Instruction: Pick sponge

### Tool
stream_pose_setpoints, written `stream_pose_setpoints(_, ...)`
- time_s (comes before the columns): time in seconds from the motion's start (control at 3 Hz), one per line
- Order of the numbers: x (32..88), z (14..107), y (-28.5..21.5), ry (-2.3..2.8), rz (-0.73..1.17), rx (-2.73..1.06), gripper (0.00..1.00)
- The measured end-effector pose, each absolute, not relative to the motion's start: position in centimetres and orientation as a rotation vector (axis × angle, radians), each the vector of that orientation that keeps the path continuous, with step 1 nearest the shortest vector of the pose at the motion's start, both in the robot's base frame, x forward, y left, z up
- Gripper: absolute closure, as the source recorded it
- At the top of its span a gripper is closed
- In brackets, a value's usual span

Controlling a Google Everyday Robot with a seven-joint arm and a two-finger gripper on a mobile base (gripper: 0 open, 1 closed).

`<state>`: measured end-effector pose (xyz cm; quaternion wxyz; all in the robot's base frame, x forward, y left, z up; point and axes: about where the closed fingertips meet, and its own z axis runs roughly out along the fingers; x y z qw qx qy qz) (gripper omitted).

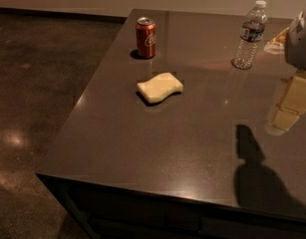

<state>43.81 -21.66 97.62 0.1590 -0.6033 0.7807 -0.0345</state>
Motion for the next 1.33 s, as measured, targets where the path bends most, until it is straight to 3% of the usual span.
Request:
stream_pose_setpoints(0.67, 46.1, 97.1, -20.4, 2.195, -0.079, -1.696, 0.0)
stream_pose_setpoints(1.33, 53.6, 93.9, -14.5, 2.123, 0.044, -1.64, 0.0)
